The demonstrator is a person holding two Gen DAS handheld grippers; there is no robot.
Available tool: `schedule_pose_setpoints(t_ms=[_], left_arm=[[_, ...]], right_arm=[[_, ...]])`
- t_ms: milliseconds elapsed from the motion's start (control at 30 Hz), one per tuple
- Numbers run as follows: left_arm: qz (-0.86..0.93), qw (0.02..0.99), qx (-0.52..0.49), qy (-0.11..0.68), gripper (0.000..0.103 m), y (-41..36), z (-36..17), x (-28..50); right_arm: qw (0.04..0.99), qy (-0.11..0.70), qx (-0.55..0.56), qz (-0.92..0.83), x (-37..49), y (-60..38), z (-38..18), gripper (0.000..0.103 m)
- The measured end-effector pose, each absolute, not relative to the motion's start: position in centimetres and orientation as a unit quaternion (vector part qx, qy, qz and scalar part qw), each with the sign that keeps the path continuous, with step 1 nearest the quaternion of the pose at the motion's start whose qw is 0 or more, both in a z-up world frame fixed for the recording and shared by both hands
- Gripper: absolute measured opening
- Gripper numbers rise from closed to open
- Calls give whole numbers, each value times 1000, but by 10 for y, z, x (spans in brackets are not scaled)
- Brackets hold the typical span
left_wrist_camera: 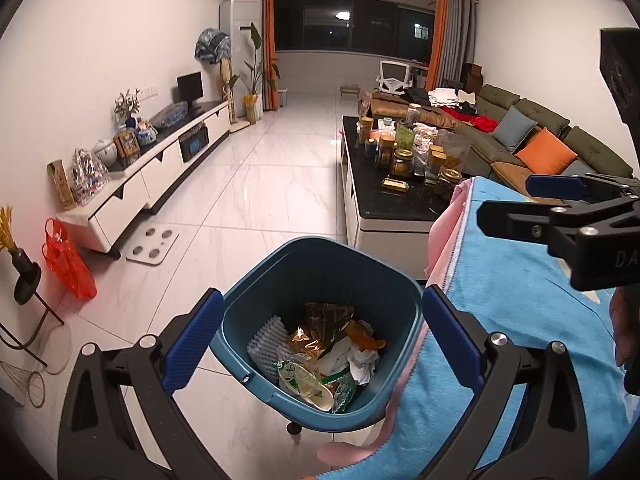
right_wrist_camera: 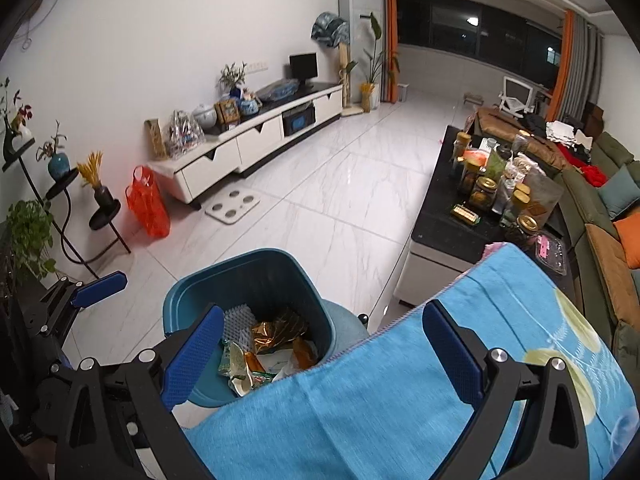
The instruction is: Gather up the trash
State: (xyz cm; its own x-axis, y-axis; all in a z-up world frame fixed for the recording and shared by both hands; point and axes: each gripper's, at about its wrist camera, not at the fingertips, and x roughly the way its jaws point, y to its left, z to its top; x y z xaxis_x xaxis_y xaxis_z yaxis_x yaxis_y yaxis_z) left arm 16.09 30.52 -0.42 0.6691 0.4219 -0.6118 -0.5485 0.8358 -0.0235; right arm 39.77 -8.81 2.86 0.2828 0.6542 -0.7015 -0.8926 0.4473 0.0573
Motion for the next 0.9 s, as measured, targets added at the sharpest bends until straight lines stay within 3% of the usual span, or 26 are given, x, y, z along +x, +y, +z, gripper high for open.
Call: schedule_pose_setpoints(t_ms=[900], left_arm=[[187,960,-64,200,97,156,73,117]], right_arm=[[866,278,-101,403,382,-268,45,96]])
